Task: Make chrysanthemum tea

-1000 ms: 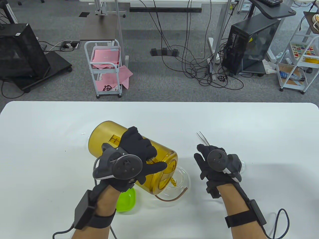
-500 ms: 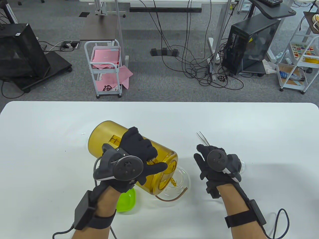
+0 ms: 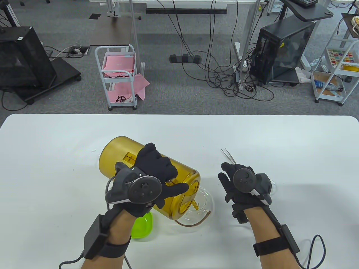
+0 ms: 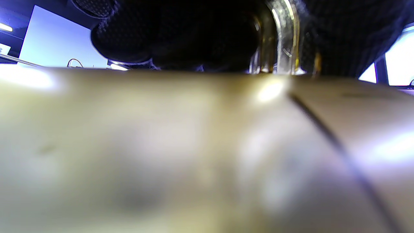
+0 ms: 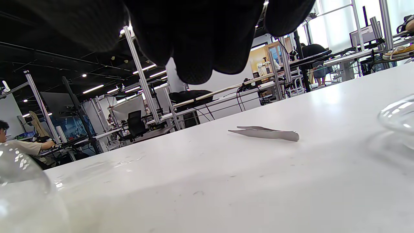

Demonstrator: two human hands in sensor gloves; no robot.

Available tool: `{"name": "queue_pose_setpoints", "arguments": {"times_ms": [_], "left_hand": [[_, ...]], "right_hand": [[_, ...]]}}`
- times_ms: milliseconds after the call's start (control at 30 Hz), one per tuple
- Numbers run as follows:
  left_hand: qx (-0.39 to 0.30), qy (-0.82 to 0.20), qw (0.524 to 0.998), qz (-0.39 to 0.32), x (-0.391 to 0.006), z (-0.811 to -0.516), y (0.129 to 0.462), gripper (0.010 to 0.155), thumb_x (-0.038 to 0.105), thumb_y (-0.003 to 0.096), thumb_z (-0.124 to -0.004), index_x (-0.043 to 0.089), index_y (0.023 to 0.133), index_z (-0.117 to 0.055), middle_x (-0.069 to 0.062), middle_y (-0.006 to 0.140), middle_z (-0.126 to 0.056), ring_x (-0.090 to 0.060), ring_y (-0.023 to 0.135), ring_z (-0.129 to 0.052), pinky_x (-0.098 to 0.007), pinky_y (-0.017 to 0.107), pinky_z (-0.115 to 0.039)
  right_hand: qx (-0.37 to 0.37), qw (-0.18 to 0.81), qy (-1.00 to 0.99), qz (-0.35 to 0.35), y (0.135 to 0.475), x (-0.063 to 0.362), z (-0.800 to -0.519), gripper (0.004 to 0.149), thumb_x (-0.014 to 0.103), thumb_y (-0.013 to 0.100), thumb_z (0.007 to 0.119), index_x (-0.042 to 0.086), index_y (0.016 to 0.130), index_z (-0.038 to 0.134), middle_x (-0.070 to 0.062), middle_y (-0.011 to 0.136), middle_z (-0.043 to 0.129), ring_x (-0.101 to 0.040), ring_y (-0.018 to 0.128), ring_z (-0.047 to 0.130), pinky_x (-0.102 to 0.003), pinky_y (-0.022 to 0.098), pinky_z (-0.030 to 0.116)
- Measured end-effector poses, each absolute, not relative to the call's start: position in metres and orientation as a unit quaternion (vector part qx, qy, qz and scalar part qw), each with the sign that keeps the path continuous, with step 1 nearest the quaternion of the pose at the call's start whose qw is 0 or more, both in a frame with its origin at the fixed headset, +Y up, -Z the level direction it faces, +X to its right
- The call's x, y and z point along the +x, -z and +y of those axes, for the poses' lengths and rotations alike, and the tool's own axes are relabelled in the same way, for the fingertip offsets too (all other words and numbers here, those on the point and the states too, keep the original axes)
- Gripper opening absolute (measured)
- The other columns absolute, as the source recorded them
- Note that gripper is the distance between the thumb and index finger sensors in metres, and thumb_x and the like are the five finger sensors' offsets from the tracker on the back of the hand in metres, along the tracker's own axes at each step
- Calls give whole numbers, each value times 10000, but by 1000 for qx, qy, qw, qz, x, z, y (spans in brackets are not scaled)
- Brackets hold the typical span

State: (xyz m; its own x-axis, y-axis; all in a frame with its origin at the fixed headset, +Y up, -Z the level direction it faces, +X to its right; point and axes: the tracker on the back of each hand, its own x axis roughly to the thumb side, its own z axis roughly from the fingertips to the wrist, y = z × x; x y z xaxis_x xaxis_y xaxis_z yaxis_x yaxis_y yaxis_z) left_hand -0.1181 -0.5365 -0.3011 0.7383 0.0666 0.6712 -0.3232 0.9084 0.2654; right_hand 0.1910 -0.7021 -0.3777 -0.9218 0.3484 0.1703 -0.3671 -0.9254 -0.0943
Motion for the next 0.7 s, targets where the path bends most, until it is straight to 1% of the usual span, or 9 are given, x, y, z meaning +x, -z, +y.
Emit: {"name": "queue_pose_setpoints", "arguments": {"times_ms": [700], "left_hand": [[188,-103,914,-344,-117,-535,299,513,710,440,-918,223,582,-997,-57,536,-1016,-357,591,-898,-706,769,-447]], "right_hand": [[77,179,-979,-59,378,190,-703,558,552,566,677,278,1052,681,-26,1019,762,-361,1015,757,-661,735,512]]}}
